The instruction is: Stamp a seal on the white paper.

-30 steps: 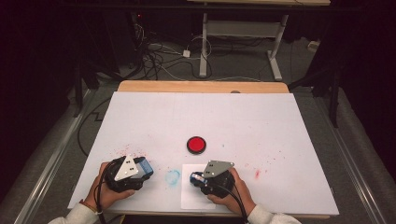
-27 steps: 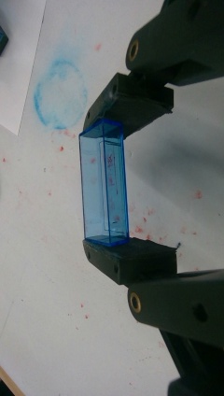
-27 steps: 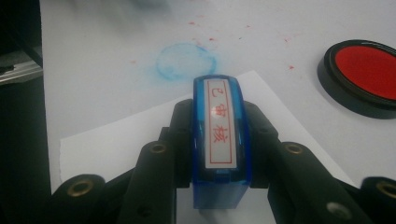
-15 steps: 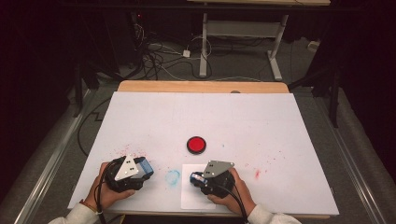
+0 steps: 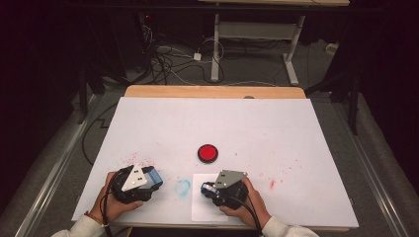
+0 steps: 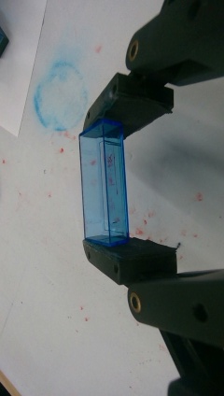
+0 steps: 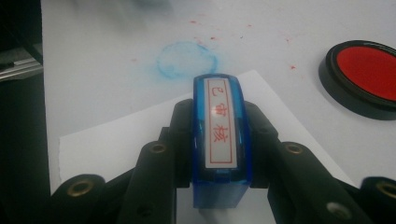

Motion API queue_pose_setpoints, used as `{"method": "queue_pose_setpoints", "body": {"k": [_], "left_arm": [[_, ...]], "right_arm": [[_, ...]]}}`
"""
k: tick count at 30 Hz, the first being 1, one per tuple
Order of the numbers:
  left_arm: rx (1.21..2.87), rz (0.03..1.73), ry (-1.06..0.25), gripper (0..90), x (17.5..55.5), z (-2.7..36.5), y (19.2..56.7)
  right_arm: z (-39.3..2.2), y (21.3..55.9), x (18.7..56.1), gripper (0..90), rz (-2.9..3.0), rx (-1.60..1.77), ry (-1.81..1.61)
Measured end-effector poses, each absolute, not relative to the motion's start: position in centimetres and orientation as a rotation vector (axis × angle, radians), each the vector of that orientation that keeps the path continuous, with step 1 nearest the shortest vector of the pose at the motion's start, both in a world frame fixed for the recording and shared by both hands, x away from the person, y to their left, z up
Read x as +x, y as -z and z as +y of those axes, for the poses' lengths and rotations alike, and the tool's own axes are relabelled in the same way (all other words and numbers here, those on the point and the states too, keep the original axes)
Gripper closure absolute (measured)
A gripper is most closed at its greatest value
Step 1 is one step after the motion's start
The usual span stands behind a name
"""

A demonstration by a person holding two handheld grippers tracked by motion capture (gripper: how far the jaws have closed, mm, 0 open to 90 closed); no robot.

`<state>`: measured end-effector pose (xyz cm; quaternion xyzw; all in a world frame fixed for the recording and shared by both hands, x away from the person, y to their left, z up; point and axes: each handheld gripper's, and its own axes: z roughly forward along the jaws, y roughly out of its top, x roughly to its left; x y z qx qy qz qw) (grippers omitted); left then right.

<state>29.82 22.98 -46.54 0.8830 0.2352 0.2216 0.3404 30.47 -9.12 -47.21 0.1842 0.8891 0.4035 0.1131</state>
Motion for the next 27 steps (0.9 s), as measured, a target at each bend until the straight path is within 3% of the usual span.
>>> {"method": "queue_pose_setpoints", "body": {"k": [27], "left_arm": [[2.295, 0.61, -0.585, 39.1, 29.87, 23.14, 46.42]], "right_arm": [[-9.21, 47.13, 30.62, 69.9, 2.607, 0.554, -1.207]]}}
